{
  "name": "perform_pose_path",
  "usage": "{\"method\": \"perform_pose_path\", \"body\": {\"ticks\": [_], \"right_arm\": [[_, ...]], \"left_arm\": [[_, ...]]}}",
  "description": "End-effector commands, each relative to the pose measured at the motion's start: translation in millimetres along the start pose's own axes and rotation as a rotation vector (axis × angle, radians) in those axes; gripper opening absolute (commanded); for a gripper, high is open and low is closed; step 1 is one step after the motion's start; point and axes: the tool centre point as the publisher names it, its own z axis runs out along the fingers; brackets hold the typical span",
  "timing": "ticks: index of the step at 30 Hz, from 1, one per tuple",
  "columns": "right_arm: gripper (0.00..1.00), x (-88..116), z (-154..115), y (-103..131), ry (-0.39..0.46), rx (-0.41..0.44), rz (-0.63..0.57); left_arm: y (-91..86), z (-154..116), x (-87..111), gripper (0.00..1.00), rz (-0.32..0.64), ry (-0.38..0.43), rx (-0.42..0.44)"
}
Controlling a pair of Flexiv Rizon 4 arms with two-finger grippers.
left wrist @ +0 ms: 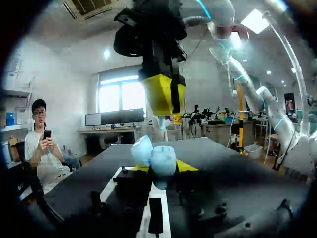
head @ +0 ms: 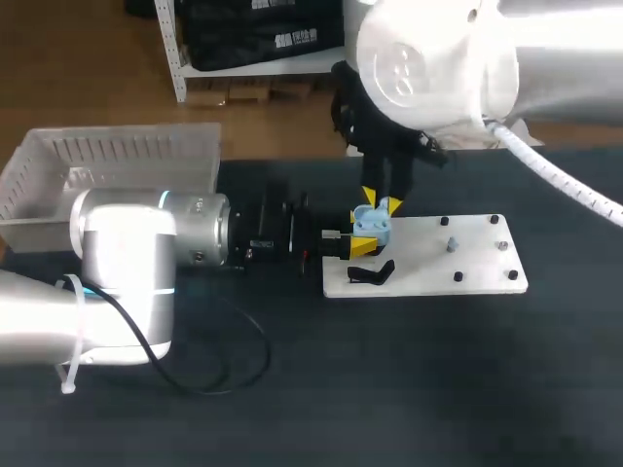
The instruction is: Pick up each earbud case from the left stands, insert the matching earbuds, close the lid, and place the case in the box.
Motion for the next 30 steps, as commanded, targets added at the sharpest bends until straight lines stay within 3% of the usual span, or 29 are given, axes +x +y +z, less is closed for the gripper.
{"method": "perform_pose_path", "body": {"ticks": [1,30], "right_arm": [[0.00,5,1,2,-0.004,0.001,0.016],[0.00,8,16,10,-0.018,0.067,0.047]], "left_arm": [[1.2,0,1.3,0.00,0.002,-0.004,0.001],[1.2,0,1.3,0.00,0.002,-0.004,0.001]]}}
